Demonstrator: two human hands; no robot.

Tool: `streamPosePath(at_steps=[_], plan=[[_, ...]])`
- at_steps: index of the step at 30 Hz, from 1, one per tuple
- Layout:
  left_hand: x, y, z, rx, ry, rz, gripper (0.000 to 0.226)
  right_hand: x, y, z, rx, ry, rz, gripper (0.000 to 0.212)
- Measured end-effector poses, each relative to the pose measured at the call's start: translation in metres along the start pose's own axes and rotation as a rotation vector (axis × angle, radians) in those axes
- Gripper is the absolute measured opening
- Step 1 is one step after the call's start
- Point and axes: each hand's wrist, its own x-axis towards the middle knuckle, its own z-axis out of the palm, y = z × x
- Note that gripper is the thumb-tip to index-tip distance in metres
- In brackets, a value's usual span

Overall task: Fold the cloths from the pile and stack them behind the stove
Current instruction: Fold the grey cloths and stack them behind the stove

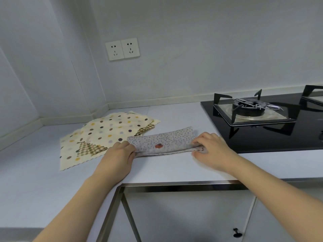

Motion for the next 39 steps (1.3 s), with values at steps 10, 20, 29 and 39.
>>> streamPosePath(at_steps=[10, 20, 29, 39], plan=[[0.006, 0.025, -0.021, -0.807, 0.182, -0.459, 0.015, 0.001, 0.005, -0.008, 0.622, 0.136, 0.038, 0.006], [0.016, 0.025, -0.027, -1.078, 0.187, -0.533, 0.006, 0.051, -0.013, 0.009, 1.056, 0.269, 0.255, 0.028], [0.014, 0.015, -0.018, -0.939, 0.449, -0.512, 0.005, 0.047, -0.005, 0.008, 1.062, 0.439, 0.147, 0.025], [0.012, 0.031, -0.034, -0.632, 0.418, -0.445, 0.020, 0.041, -0.008, 0.006, 0.848, 0.643, 0.093, 0.018]])
